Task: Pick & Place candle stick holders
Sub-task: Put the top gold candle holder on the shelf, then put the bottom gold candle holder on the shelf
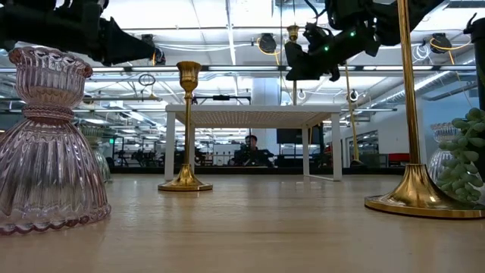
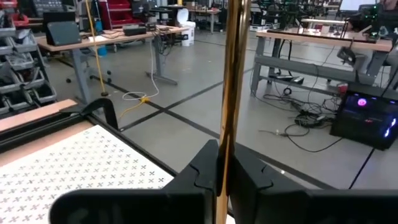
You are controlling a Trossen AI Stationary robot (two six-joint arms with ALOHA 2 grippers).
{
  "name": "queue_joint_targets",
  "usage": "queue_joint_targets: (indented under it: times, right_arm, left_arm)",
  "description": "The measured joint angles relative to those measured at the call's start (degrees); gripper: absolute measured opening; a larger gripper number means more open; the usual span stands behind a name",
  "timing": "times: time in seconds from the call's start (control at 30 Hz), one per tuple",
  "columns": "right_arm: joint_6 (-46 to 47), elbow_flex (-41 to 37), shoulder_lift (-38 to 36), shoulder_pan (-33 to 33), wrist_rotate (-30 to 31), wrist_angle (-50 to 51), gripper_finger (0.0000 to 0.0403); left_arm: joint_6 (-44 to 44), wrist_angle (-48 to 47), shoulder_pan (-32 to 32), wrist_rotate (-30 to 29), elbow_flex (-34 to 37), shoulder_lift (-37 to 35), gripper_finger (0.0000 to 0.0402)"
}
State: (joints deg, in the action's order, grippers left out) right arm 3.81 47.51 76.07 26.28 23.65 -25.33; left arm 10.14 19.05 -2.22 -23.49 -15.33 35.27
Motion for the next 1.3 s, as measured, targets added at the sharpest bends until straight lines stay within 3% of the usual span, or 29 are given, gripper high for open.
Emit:
queue_joint_targets:
  times: [0.13, 0.77, 1.1, 1.3]
  right_arm:
    - [-0.1, 0.0, 0.0, 0.0, 0.0, 0.4, 0.0027]
    - [-6.8, -0.2, -2.6, -0.2, 0.0, 1.7, 0.0166]
    - [-7.7, -0.2, -9.9, -4.7, 0.0, 12.1, 0.0182]
    - [-7.5, -0.2, -13.9, -11.0, 0.0, 19.6, 0.0183]
  left_arm:
    - [-1.7, -1.2, 0.0, 0.1, 0.0, 0.0, 0.0147]
    - [-4.6, -4.3, 0.0, 0.1, 0.0, 0.0, 0.0147]
    - [-6.4, -7.8, 0.0, 0.2, 0.0, 0.0, 0.0147]
    - [-6.3, -7.8, 0.0, 6.4, 0.0, 0.0, 0.0147]
